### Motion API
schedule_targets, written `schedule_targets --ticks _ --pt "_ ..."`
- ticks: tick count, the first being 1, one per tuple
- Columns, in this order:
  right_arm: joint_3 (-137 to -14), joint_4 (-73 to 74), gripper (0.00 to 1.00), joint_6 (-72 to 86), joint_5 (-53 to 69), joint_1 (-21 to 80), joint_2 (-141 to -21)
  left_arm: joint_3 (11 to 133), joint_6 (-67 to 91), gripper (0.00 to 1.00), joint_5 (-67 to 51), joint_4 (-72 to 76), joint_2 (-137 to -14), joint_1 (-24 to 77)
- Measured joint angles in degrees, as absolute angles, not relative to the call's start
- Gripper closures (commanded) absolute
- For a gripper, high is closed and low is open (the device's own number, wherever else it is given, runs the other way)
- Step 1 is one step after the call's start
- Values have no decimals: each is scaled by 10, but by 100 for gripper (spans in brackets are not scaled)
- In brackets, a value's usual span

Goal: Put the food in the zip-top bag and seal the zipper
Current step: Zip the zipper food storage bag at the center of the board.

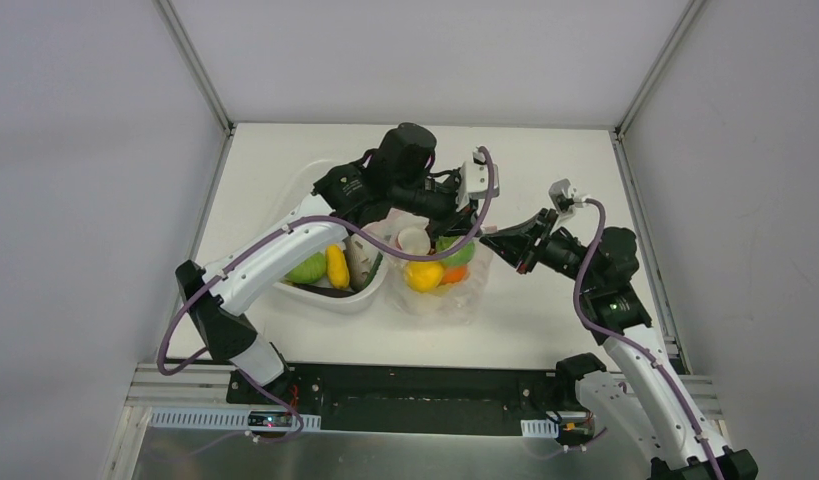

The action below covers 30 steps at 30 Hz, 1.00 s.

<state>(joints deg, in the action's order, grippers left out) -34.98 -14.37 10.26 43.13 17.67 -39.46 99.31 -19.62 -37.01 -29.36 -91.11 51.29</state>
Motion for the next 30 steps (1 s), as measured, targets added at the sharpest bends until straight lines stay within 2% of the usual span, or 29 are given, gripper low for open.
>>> schedule_targets --ticks 5,6,8,11,13,20,22,24,27,29,30 --pt "-350 -148 100 95 433 176 -383 1038 -200 100 -341 -335 -924 514" --pt "-350 -149 96 93 433 176 -382 1044 -200 100 -339 -339 -927 514" --pt "-350 -149 72 86 436 176 -382 1054 -201 100 -341 -351 -931 514" --pt "-350 -141 54 70 449 171 -382 1085 -206 100 -344 -384 -941 513" --pt "-351 -134 46 61 455 171 -383 1119 -215 100 -347 -413 -953 513" --pt "-377 -122 44 31 489 171 -406 1170 -241 100 -374 -474 -985 526" --pt "-388 -121 44 25 500 171 -415 1170 -247 100 -378 -482 -988 529" --pt "-396 -118 50 16 511 170 -420 1171 -252 100 -386 -489 -990 529" --pt "-406 -107 80 -3 530 171 -430 1171 -258 100 -389 -495 -990 529" --pt "-410 -104 96 -14 537 171 -437 1172 -261 100 -389 -498 -990 529" --pt "-411 -103 100 -17 542 171 -440 1173 -262 100 -389 -499 -990 529"
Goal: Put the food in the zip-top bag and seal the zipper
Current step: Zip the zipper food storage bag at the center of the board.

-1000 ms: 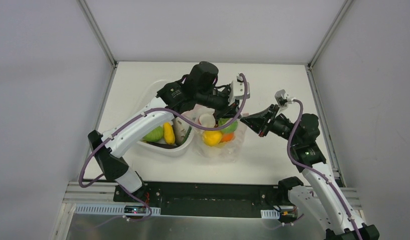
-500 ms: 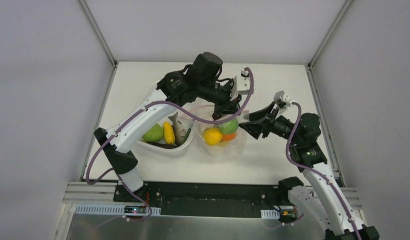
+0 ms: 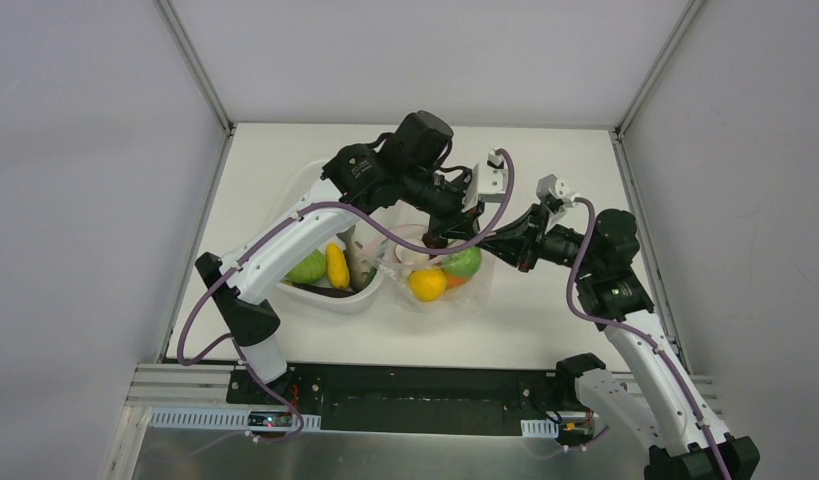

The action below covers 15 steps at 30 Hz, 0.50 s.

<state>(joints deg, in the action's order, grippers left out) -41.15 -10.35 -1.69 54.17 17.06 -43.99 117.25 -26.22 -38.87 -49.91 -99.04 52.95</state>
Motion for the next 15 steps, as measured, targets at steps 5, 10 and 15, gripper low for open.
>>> schedule_targets --ticks 5,10,15 --pt "-412 -98 100 -26 551 171 -440 1173 -264 100 -385 -500 -991 529" --pt "-408 -90 100 -28 528 171 -420 1175 -261 100 -374 -499 -991 533" --pt "-391 -85 100 -29 496 174 -396 1151 -261 100 -344 -489 -980 540"
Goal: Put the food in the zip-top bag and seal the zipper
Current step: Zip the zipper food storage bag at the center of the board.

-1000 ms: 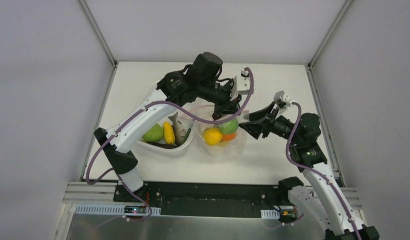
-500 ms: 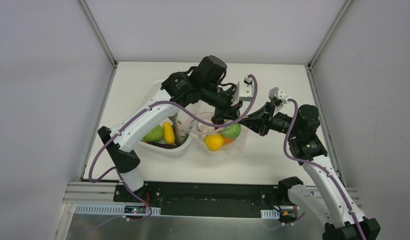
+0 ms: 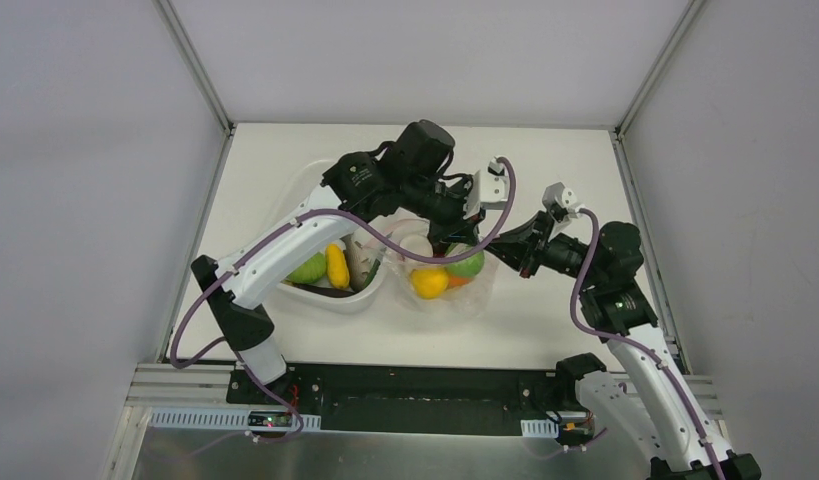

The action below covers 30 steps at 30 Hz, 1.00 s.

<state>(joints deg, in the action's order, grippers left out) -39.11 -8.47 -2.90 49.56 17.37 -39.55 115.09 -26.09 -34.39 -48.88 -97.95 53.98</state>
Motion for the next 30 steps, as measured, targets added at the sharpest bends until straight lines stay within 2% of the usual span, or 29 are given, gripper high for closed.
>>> schedule_targets --ticks 16,17,19,20,24,26,30 --pt "-376 -102 100 -10 471 176 -376 1118 -264 100 -291 -531 -931 527" --pt "-376 -100 95 -9 469 176 -373 1112 -263 100 -289 -530 -926 527" --pt "-376 -100 59 -8 470 176 -370 1093 -261 100 -288 -522 -911 525" --pt "-376 -98 49 -7 471 175 -370 1088 -259 100 -288 -522 -905 524" --pt "-381 -91 24 -7 490 170 -384 1082 -245 100 -302 -522 -889 517" --pt "-394 -87 18 -10 507 170 -401 1084 -237 100 -316 -520 -890 516" --pt "-426 -73 18 -24 533 170 -438 1115 -230 100 -334 -529 -915 517"
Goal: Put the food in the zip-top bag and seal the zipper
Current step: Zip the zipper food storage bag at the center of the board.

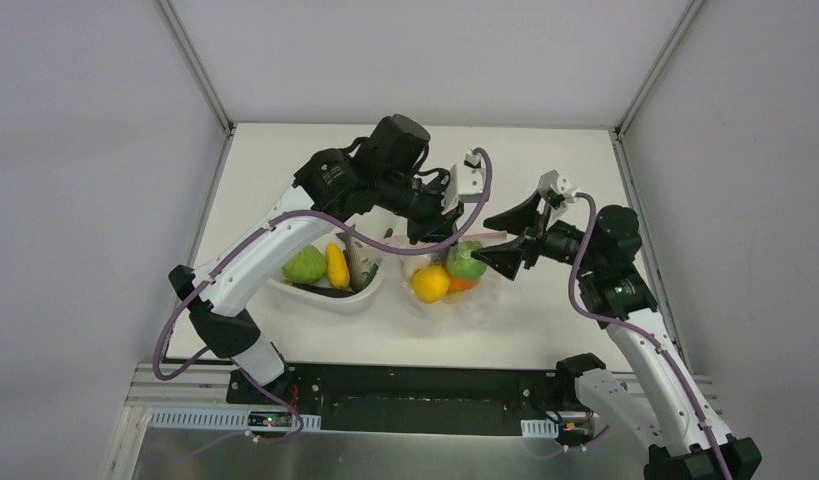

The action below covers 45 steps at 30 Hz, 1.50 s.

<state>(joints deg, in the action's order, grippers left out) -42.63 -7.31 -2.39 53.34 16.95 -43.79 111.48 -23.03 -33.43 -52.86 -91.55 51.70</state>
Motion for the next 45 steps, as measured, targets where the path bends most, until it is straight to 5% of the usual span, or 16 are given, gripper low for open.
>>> schedule_targets --ticks 10,15,37,39,43,45 --pt "-454 -63 67 -52 591 170 -486 1140 -220 100 -356 -530 -945 518" --pt "-454 -63 100 -57 596 170 -476 1140 -220 100 -356 -529 -945 518" --pt "-400 -81 100 -20 482 175 -400 981 -226 100 -274 -465 -833 498" --pt "-395 -84 86 -15 485 175 -396 967 -222 100 -274 -456 -821 496" --pt "-395 -90 40 -9 493 173 -390 965 -212 100 -282 -455 -815 494" --pt "-396 -94 30 -8 503 171 -390 965 -203 100 -291 -453 -815 490"
